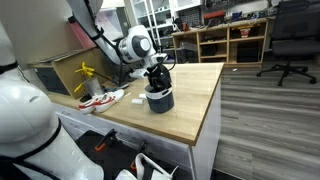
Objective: Remove the white object from the container
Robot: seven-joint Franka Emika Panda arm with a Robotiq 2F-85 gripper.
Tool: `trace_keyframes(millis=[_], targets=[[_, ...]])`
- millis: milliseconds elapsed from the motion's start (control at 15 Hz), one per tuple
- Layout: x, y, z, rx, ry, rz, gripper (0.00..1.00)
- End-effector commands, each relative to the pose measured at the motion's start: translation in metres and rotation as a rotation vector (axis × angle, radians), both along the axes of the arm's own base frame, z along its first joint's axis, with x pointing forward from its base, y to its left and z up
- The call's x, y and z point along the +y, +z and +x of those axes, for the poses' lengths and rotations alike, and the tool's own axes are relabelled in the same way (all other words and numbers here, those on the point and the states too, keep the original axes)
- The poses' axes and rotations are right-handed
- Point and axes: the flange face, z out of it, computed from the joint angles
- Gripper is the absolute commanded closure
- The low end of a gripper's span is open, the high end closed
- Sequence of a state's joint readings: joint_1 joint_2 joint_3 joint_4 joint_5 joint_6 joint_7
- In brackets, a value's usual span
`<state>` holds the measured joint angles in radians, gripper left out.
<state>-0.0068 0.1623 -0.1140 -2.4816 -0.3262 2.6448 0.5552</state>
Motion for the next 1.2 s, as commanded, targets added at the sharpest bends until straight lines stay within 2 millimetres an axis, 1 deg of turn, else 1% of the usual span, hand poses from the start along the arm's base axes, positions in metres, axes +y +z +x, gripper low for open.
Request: trace_keyframes(millis=[0,67,133,200,333,400,533,600,733,800,933,1067,1133], targets=[[0.005,0.023,0.003,-0.014,-0.018,0.025,0.10],[0.005,0.032,0.004,-0.019,-0.022,0.032,0.12],[0.006,0.038,0.005,-0.023,-0.021,0.041,0.27],[0.008,0.046,0.006,-0.027,-0.016,0.048,0.35],[0.013,0.053,0.007,-0.030,-0.012,0.061,0.47],[0.015,0.057,0.007,-0.038,-0.013,0.065,0.50],[0.022,0.055,0.008,-0.040,-0.013,0.069,0.55],[0.025,0.050,0.008,-0.038,-0.011,0.065,0.57],[0.028,0.040,0.007,-0.025,-0.007,0.061,0.54],[0.029,0.035,0.006,-0.017,-0.006,0.056,0.50],[0.029,0.024,0.005,0.001,-0.006,0.051,0.49],[0.029,0.012,0.005,0.017,-0.010,0.048,0.50],[0.029,0.007,0.005,0.022,-0.013,0.048,0.52]])
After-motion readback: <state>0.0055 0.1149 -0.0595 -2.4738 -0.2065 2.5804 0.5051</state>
